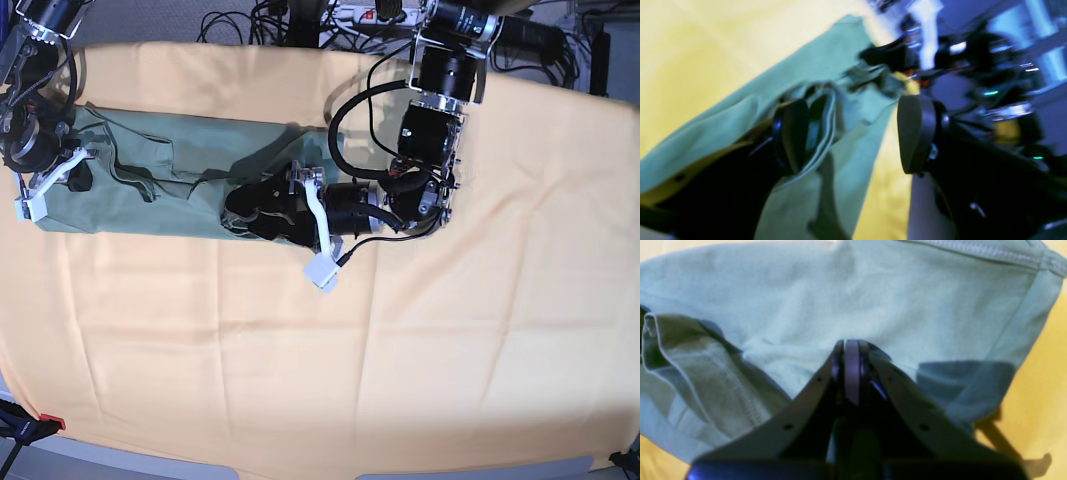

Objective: Fold the T-shirt properly
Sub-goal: 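Fold the gripped hem end over toward the right gripper with left gripper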

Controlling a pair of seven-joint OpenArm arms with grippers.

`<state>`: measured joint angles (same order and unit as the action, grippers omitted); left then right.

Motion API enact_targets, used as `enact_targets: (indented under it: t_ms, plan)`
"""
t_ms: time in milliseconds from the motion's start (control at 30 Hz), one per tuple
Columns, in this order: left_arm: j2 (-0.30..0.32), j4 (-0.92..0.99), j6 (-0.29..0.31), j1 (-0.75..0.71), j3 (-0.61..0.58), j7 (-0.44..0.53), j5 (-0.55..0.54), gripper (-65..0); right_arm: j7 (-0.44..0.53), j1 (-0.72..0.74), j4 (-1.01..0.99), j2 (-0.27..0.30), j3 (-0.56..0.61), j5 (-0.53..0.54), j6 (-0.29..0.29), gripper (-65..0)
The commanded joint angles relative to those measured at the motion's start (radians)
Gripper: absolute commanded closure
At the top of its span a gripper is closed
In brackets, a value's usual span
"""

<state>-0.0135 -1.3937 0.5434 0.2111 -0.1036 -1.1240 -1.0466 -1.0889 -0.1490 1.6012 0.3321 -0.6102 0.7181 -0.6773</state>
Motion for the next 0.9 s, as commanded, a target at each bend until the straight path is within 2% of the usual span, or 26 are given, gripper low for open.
enact_targets:
  t_ms: [0, 33, 67, 100, 133, 267, 367, 467, 533, 600, 767, 867]
  plan:
    - [-0.008, -0.02, 0.01, 0.025, 0.01, 0.022, -0.037, -40.1, 0.004, 0.01, 0.013, 0.018, -0.005, 0.017, -0.004, 0.0]
    - [-0.009, -0.023, 0.02, 0.029, 0.019, 0.025, -0.06, -33.7, 0.004, 0.01, 0.013, 0.017, -0.005, 0.017, -0.004, 0.0]
    - [-0.009, -0.024, 0.044, 0.032, 0.03, 0.032, -0.084, -22.9, 0.004, 0.01, 0.013, 0.017, -0.005, 0.017, -0.004, 0.0]
    - [-0.009, -0.025, 0.063, 0.035, 0.043, 0.048, -0.097, -8.7, 0.004, 0.01, 0.013, 0.017, -0.005, 0.018, -0.004, 0.0]
    - [-0.009, -0.025, 0.067, 0.038, 0.055, 0.068, -0.102, 0.0, 0.004, 0.01, 0.013, 0.017, -0.005, 0.017, -0.004, 0.0]
    - [-0.008, -0.024, 0.062, 0.039, 0.074, 0.048, -0.085, 0.0, 0.004, 0.011, 0.013, 0.017, -0.005, 0.018, -0.004, 0.0]
    - [0.002, -0.025, 0.07, 0.042, 0.074, 0.036, -0.013, 0.0, 0.005, 0.011, 0.013, 0.018, -0.005, 0.018, -0.004, 0.0]
    - [0.034, -0.025, 0.065, 0.056, 0.074, 0.107, 0.17, 0.0, 0.005, 0.011, 0.013, 0.017, -0.005, 0.017, -0.005, 0.0]
    - [0.061, -0.025, 0.026, 0.061, 0.074, 0.182, 0.285, 0.0, 0.005, 0.011, 0.013, 0.017, -0.005, 0.017, -0.005, 0.0]
    - [0.084, -0.025, -0.024, 0.064, 0.074, 0.216, 0.338, 0.0, 0.005, 0.011, 0.013, 0.017, -0.005, 0.017, -0.005, 0.0]
    - [0.097, -0.025, -0.028, 0.066, 0.069, 0.19, 0.354, 0.0, 0.01, 0.011, 0.013, 0.017, -0.005, 0.018, -0.005, 0.0]
    - [0.097, -0.025, 0.001, 0.066, 0.046, 0.123, 0.28, 0.0, 0.016, 0.011, 0.013, 0.017, -0.005, 0.018, -0.005, 0.0]
